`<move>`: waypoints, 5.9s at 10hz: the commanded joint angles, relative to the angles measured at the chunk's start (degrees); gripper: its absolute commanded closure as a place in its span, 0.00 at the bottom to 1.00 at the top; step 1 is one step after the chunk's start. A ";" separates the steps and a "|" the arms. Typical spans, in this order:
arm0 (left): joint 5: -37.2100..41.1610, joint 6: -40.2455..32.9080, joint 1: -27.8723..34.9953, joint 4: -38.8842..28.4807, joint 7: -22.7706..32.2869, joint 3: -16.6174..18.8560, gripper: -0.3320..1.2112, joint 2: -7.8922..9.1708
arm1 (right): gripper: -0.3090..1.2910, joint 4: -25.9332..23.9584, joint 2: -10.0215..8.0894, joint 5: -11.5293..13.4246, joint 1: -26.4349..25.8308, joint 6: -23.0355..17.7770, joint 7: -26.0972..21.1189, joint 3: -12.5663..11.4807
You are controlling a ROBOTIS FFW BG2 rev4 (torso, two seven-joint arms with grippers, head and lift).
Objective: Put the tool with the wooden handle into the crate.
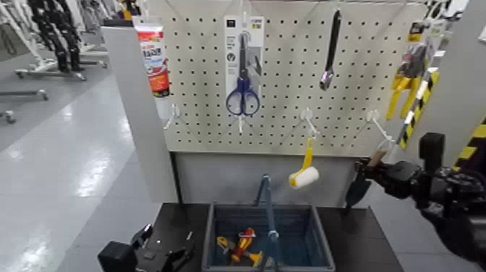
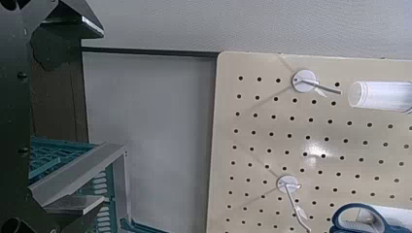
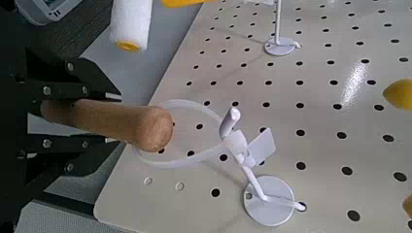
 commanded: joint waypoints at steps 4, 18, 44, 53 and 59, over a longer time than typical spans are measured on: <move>0.00 -0.09 0.19 -0.07 0.00 0.18 0.28 0.00 | 0.96 -1.38 0.23 -0.06 1.12 -0.17 0.01 -1.08; 0.09 -0.18 0.45 -0.34 -0.17 0.18 0.28 0.18 | 0.96 -27.92 8.40 -3.67 19.85 5.36 -0.78 -17.25; 0.35 0.09 -0.25 0.19 -0.35 -0.26 0.28 0.18 | 0.95 -5.51 14.56 -29.51 13.43 -1.49 -5.61 8.59; 0.70 -0.09 0.10 0.01 -0.35 -0.09 0.28 0.27 | 0.28 -9.20 14.73 -26.17 15.54 -0.79 -3.68 5.60; 0.79 -0.09 0.19 -0.07 -0.35 0.00 0.28 0.27 | 0.28 -25.99 16.31 -11.84 23.98 1.58 -13.08 -2.14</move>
